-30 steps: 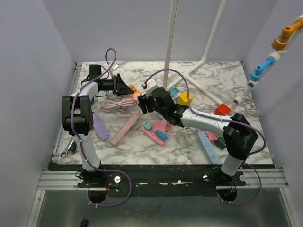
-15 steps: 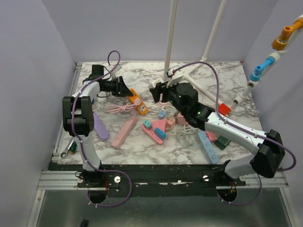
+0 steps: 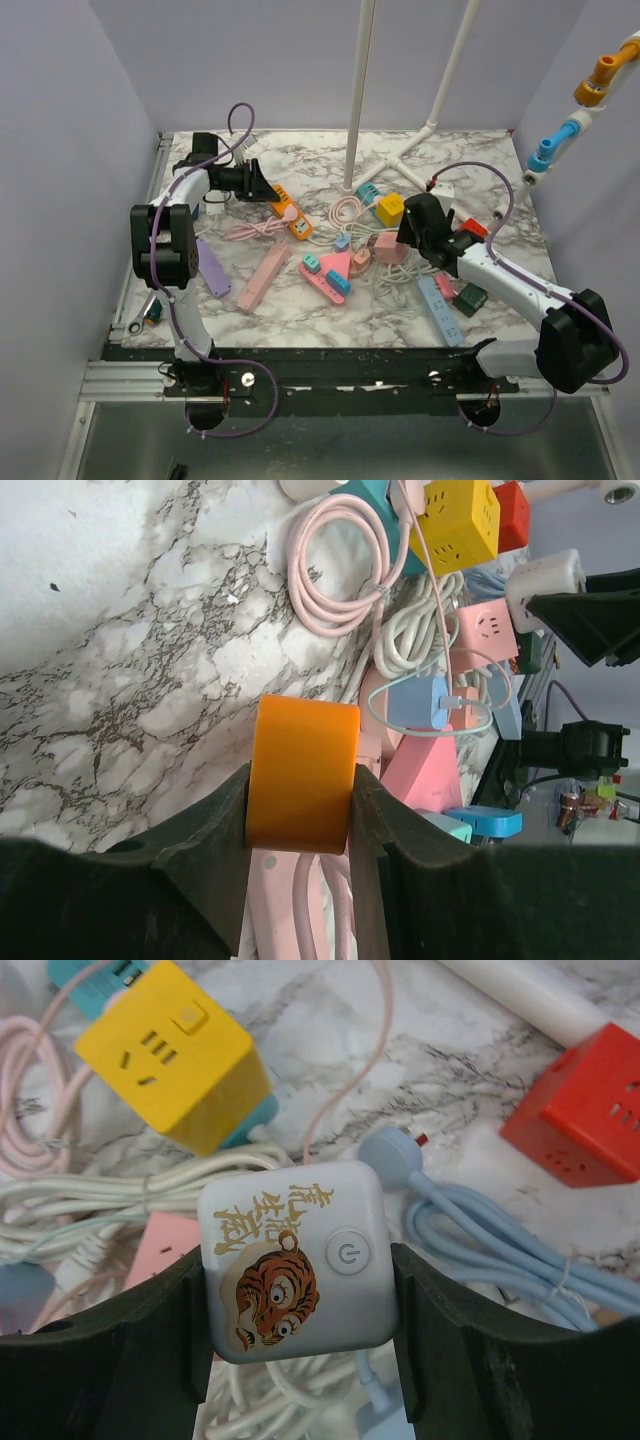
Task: Pull the plug off the socket
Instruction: Place the plug at the center of the board, then remove the socket from the socket.
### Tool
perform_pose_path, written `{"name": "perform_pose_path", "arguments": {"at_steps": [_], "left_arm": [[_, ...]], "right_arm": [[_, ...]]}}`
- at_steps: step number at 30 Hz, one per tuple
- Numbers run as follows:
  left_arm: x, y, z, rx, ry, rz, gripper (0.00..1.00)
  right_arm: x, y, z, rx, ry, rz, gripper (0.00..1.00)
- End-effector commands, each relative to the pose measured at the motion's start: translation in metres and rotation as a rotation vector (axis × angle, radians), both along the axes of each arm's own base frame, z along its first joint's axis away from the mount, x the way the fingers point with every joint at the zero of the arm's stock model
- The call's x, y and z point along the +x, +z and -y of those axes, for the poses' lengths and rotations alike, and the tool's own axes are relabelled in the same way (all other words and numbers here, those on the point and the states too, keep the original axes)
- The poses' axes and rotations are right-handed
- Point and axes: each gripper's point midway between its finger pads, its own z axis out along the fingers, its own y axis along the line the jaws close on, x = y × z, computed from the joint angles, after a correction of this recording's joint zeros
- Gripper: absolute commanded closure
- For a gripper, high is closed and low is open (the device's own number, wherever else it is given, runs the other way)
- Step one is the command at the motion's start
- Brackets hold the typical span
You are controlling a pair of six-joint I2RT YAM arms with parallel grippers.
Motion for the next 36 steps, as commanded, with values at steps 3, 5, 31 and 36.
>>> {"name": "perform_pose_path", "arguments": {"at_steps": [3, 5, 31, 36], "left_arm": [[-0.006, 0.050, 0.004, -0.068, -0.067, 0.109, 1.00], [-0.008, 0.052, 0.004, -0.066, -0.070, 0.115, 1.00], [-0.019, 0.073, -0.001, -0.065, -0.099, 0.185, 1.00], [-0.021, 0.079, -0.001, -0.061, -0.099, 0.203, 1.00]], "right_arm": [[-0.014, -0.001, 0.023, 0.017, -0.149, -0.008, 0.36], [-0.010, 0.006, 0.024, 0.014, -0.159, 0.005, 0.21], [0.021, 0.093, -0.317, 0.831, 0.531, -0.038, 0.13], [0.026, 0.067, -0.327, 0.823, 0.500, -0.105, 0.17]]}}
